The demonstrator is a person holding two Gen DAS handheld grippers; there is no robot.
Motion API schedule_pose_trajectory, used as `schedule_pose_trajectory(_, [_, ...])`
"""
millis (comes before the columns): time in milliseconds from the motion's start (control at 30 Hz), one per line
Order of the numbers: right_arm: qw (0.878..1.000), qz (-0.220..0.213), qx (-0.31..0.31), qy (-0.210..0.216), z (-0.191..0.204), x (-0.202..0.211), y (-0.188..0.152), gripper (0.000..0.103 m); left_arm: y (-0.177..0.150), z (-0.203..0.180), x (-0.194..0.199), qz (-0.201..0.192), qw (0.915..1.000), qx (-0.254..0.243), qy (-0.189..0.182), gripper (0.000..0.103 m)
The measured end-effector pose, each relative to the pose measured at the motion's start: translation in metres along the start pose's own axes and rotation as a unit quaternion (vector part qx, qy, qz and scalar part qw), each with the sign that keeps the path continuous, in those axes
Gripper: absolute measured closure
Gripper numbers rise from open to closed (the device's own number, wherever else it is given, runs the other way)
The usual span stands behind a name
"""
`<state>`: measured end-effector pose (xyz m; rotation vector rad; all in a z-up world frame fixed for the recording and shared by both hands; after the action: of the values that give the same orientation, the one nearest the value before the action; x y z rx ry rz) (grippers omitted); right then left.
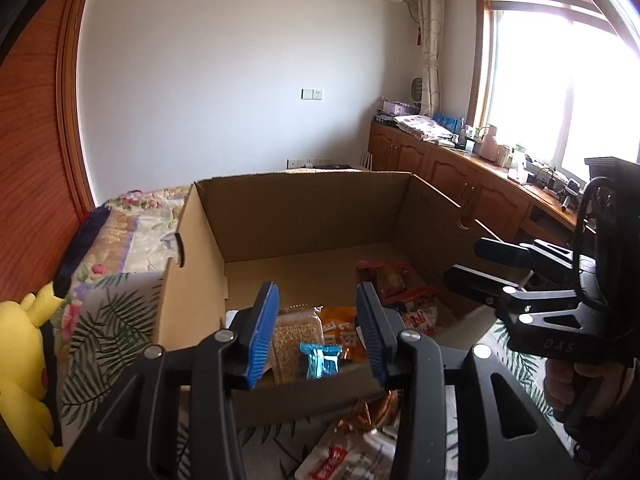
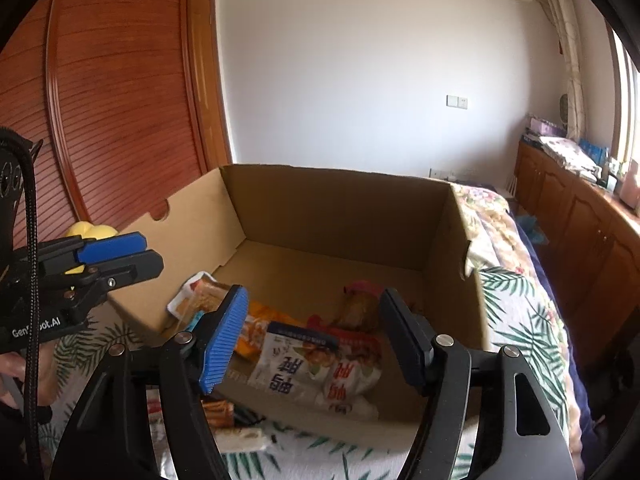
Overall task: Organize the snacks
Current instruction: 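Open both grippers to drop the wrapper and pouch into the box, then lower left gripper toward clear orange-label packet while right gripper approaches large white bag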
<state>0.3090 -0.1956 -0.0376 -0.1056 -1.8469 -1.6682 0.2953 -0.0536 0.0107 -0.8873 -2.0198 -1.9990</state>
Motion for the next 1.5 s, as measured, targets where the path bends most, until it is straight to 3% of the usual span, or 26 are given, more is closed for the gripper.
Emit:
schedule_pose_trajectory(267, [1.0, -0.008, -0.005, 0.003, 0.009, 0.044, -0.017, 0.033, -0.016, -0.009, 0.037, -0.003, 1.0, -0.009, 0.0, 0.06])
schedule_pose_trajectory(533, [1.0, 0.01, -0.013, 0.008, 0.023, 0.06, -0.051, 0.033, -0.059, -0.017, 0.057, 0.022, 0.9997, -0.011, 0.001, 0.06])
schedule_pose_trajectory(1000, [0.998, 0.044, -0.024, 0.024, 0.044, 0.054, -0.101, 0.033, -0.132, -0.018, 0.065, 0.078, 0.9969, 0.011, -0.004, 0.06])
schedule_pose_trajectory(1500, [0.995, 0.088, -0.011, 0.047, 0.068, 0.036, -0.136, 0.033, -0.169, -0.04, 0.072, 0.114, 0.9934, -0.003, -0.013, 0.06])
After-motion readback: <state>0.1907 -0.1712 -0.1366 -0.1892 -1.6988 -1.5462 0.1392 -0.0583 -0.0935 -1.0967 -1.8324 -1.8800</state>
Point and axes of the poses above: each gripper's, at about its wrist camera, not at the fingertips, and x roughly against the way its jaws point, z to its left, y to its top, the point moved 9 cm from there along -x, roughly the way its jaws point, and after that the axes turned 1 degree about -z, right-handed, at the moved point
